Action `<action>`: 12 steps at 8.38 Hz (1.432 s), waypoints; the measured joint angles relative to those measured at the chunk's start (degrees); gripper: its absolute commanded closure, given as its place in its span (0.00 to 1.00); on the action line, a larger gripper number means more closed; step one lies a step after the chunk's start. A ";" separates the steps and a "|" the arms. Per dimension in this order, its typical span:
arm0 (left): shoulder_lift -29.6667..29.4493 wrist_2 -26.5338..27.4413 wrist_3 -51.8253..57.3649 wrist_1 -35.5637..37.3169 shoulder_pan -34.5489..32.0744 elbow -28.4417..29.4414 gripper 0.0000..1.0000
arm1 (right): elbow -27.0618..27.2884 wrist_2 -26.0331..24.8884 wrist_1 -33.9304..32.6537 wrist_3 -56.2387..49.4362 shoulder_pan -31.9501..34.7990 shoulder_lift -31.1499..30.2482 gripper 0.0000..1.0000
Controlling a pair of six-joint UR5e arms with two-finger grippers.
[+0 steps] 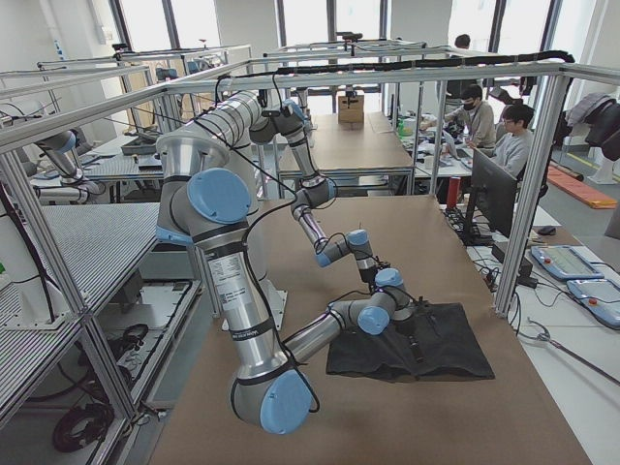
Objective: Fold clothes
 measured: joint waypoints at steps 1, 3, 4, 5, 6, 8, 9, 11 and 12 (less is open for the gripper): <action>3.38 -0.23 1.62 0.01 -0.57 -3.08 1.00 | 0.01 -0.02 0.00 0.00 -0.05 0.04 0.06; 9.32 -1.16 4.02 -0.05 -1.86 -7.86 1.00 | 0.03 -0.03 0.04 0.06 -0.25 0.12 0.06; 11.55 -1.44 4.45 -0.11 -2.35 -9.35 1.00 | 0.07 -0.03 0.07 0.19 -0.35 0.14 0.06; 13.78 -1.61 4.85 -0.19 -2.85 -10.96 1.00 | 0.12 -0.03 0.08 0.37 -0.46 0.16 0.06; 16.21 -1.65 5.33 -0.32 -3.16 -12.88 1.00 | 0.32 -0.03 0.09 0.50 -0.55 0.21 0.06; 20.77 -1.66 5.74 -0.41 -3.35 -16.81 1.00 | 0.92 -0.06 0.09 0.60 -0.92 0.21 0.06; 22.22 -1.63 5.80 -0.44 -3.35 -18.07 0.12 | 1.33 -0.09 0.09 0.66 -1.26 0.21 0.06; 23.23 -1.43 5.82 -0.50 -3.48 -19.12 0.00 | 2.04 -0.11 0.09 1.92 -2.22 0.43 0.06; 23.56 -1.24 5.72 -0.50 -3.78 -20.16 0.00 | 2.56 -0.12 0.06 3.18 -2.80 0.57 0.06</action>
